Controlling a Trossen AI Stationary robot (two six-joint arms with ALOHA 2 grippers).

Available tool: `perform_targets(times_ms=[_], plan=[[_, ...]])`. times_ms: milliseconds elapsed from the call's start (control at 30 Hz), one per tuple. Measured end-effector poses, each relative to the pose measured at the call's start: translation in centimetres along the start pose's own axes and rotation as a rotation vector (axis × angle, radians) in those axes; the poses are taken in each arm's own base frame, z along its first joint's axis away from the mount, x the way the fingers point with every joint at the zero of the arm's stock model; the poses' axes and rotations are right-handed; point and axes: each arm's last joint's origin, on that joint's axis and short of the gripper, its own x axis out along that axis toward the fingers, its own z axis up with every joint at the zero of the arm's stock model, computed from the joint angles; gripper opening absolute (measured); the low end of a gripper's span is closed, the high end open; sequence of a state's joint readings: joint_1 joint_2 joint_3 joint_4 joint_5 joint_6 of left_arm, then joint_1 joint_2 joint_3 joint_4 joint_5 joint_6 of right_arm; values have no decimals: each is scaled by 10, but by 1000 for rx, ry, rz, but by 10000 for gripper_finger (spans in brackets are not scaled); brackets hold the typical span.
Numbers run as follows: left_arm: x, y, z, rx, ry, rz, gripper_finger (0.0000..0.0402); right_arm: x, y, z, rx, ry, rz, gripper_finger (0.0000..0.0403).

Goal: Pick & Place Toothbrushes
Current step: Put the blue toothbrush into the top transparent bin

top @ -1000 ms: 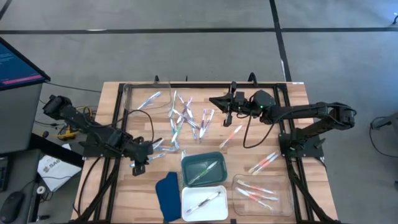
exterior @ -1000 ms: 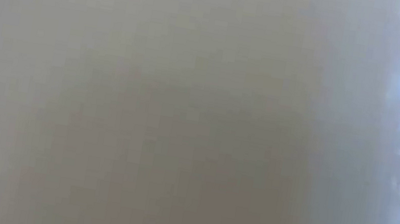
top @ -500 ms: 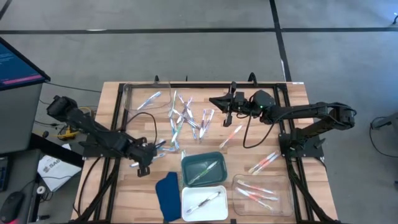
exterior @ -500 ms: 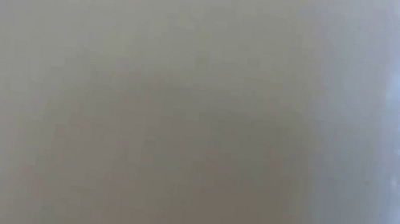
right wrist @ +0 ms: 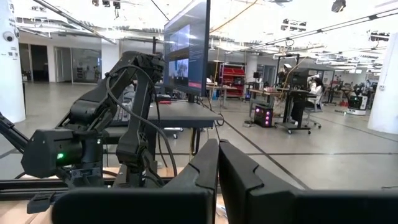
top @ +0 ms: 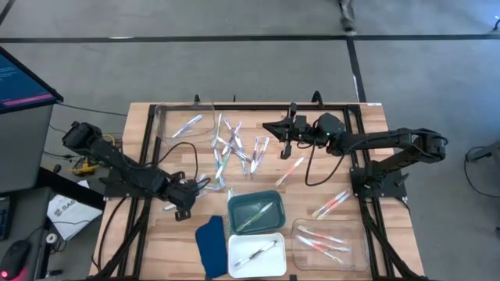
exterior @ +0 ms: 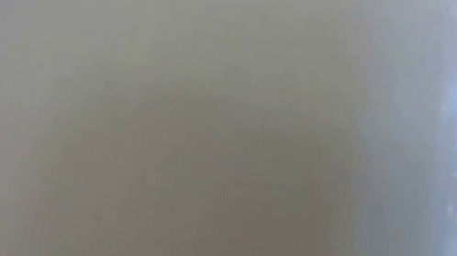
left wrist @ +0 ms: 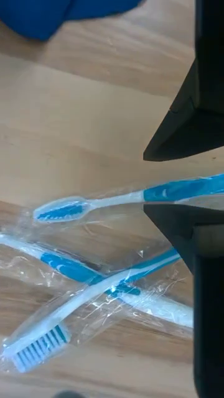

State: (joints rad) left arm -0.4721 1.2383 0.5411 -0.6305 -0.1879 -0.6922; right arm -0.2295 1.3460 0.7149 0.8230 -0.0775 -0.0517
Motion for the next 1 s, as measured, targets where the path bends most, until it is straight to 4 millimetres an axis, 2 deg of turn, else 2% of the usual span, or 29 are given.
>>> perform_targets(times_ms=[300,533,733,1000], plan=[[17,-2,-2,23,75,67,159,0,0,0,0,0,0,6],[20,-3,-2,28,91,78,160,0,0,0,0,0,0,6],[20,-3,-2,26,90,70,118,0,0,0,0,0,0,6],[20,-4,-2,21,98,53,15,0,0,0,0,0,0,6]])
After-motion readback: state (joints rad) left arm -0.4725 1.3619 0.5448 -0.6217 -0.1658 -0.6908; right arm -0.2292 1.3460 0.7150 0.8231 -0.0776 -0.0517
